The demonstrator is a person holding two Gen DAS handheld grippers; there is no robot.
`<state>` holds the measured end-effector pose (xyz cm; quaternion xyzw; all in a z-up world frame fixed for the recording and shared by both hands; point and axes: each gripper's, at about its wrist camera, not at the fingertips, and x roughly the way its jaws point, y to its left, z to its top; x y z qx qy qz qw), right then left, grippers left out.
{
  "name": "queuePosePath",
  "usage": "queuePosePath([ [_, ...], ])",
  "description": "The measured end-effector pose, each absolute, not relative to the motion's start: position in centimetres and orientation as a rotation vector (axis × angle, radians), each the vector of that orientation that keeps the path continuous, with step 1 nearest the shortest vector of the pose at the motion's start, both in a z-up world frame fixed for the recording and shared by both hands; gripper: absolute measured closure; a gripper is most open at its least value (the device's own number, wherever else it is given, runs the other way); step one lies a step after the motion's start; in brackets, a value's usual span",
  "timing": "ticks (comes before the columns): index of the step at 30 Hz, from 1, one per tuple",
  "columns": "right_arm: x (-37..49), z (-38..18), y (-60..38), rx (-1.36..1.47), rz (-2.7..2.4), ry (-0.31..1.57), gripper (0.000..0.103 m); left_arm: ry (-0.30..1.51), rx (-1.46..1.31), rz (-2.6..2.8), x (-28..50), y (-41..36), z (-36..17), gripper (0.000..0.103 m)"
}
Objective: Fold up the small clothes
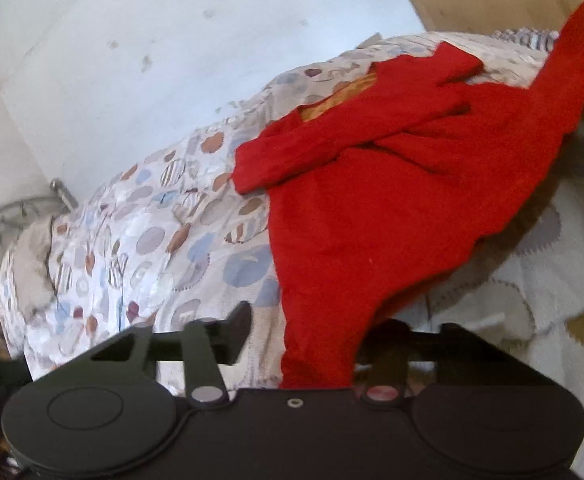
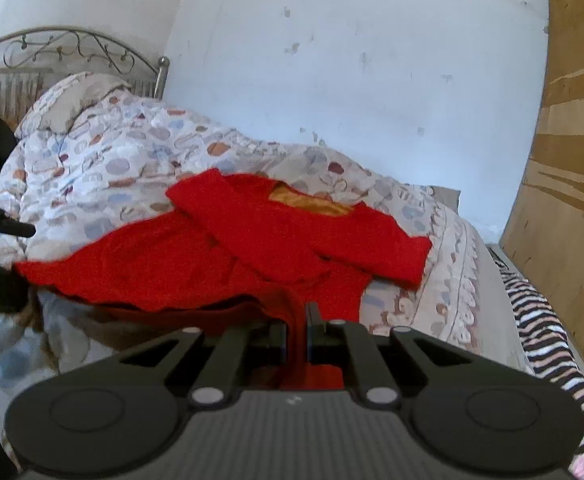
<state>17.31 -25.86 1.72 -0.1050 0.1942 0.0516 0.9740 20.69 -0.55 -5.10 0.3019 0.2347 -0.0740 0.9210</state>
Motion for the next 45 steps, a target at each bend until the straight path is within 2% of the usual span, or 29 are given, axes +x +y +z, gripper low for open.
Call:
queuePosePath([
  [2, 17.0, 1.1, -26.0, -0.211, 0.099, 0.412, 0.093, 0.464, 0.671, -0.161, 20.3, -0.5, -5.5, 0.071],
  [4, 16.6, 0.6, -26.0, -0.21, 0.1, 0.428, 0.093, 0.451, 0.708, -0.167, 20.0, -0.5, -5.9, 0.074],
  [9, 16.0, -0.5, -25.8, -0.236, 0.102, 0.45, 0.093, 0.47, 0.703, -0.153, 19.9, 0.4, -6.3, 0.074],
  [13, 15.3, -1.6, -25.0, -0.287, 0.097, 0.463, 0.093, 0.503, 0.572, -0.165, 20.1, 1.9, -5.6, 0.092],
  [16, 15.0, -2.0, -24.6, -0.301, 0.089, 0.464, 0.093, 0.449, 0.542, -0.156, 19.6, 1.9, -4.9, 0.095],
  [23, 14.1, -0.8, -24.4, -0.335, 0.06, 0.387, 0.094, 0.238, 0.623, -0.103, 17.3, 0.3, -3.5, 0.097],
  [33, 11.0, 2.7, -24.4, -0.379, 0.004, 0.21, 0.096, 0.173, 0.366, -0.084, 15.4, 1.6, 2.6, 0.097],
  [45, 3.7, 7.9, -25.7, -0.368, -0.016, 0.082, 0.096, 0.038, 0.311, -0.15, 7.8, 1.6, 8.8, 0.097],
])
